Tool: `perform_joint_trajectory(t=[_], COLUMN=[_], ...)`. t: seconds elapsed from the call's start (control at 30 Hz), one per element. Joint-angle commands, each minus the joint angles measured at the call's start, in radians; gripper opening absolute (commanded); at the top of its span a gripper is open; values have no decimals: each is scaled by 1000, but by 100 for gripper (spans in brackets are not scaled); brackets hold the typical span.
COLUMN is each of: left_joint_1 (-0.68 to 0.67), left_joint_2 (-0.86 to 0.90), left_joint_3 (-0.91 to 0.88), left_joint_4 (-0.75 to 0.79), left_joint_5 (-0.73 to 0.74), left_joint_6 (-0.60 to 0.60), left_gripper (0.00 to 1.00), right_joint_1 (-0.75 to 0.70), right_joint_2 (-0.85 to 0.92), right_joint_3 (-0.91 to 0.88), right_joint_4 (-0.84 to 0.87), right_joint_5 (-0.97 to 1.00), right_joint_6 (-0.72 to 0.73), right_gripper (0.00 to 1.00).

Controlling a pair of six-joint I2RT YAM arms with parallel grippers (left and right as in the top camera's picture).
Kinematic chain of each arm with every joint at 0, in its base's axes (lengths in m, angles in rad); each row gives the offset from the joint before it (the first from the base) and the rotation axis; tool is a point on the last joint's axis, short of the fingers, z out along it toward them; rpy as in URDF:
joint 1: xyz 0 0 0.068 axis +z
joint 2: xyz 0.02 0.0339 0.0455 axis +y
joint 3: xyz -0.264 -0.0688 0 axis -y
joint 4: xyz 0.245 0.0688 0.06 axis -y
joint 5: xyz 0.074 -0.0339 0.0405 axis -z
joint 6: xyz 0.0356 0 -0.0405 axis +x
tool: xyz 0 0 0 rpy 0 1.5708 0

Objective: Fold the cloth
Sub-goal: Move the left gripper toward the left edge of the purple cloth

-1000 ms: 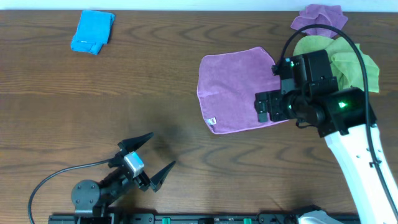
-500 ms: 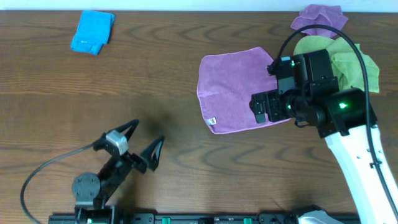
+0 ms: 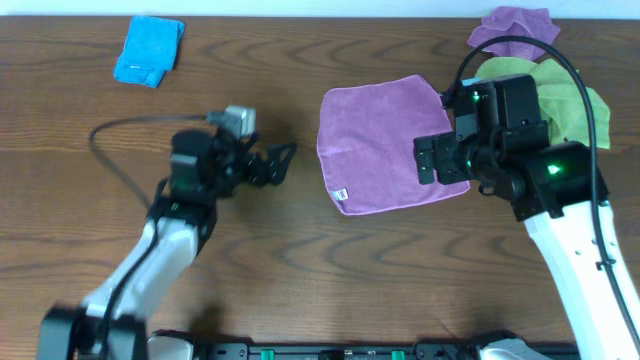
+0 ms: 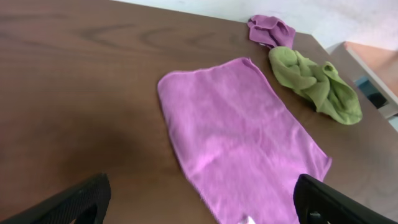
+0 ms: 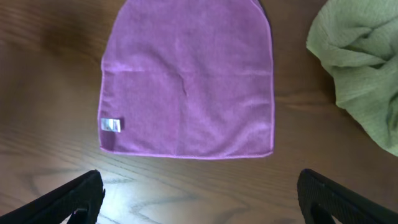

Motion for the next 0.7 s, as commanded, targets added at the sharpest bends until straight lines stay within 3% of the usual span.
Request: perform_joint_trajectory(t=[0.0, 0.27, 0.67], left_joint_1=[-44, -78, -148], left_joint_2=[120, 220, 228], left_joint_3=[143, 204, 203], left_joint_4=[4, 82, 7], left_joint_5=[-3, 0, -19], left_joint_6=[24, 25, -13], left_gripper=[95, 95, 95], right_joint_1=[-6, -6, -6], right_joint_2=[-7, -7, -7], right_joint_3=[5, 5, 5], right_joint_4=[-2, -29, -39], right_joint_5=[14, 14, 14], right_joint_6=[-1, -1, -1], right_gripper=[99, 99, 99])
